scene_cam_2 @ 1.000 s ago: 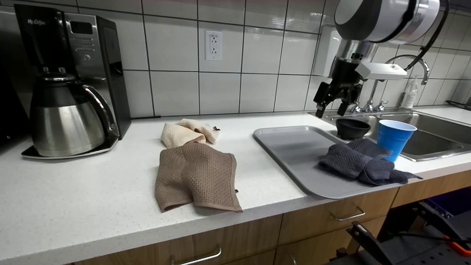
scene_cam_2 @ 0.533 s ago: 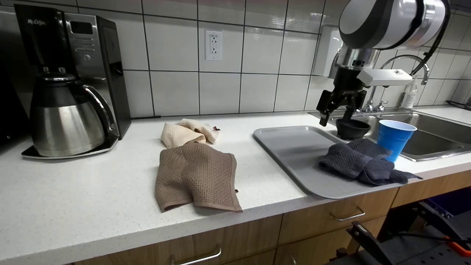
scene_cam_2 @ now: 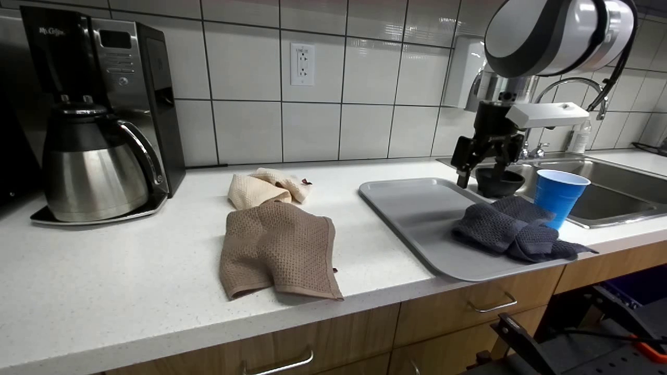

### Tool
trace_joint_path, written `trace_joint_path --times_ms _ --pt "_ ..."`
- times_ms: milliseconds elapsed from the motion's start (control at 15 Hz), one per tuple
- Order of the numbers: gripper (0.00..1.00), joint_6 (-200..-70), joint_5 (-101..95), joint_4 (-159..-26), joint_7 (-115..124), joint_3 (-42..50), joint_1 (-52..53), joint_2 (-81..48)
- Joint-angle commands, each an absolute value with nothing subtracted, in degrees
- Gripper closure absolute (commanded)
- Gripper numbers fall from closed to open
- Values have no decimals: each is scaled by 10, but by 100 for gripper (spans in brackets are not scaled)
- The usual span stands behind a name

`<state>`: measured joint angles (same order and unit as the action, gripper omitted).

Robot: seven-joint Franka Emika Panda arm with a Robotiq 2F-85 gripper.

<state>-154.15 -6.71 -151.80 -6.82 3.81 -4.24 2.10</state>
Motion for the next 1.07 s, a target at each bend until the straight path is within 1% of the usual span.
trace_joint_path --times_ms 0,600,1000 --pt "0 -1521 -87 -1525 -36 33 -38 29" --pt "0 -1515 -88 -1511 -25 34 -30 -17" --pt "0 -1510 -132 -1508 -3 48 -34 -30"
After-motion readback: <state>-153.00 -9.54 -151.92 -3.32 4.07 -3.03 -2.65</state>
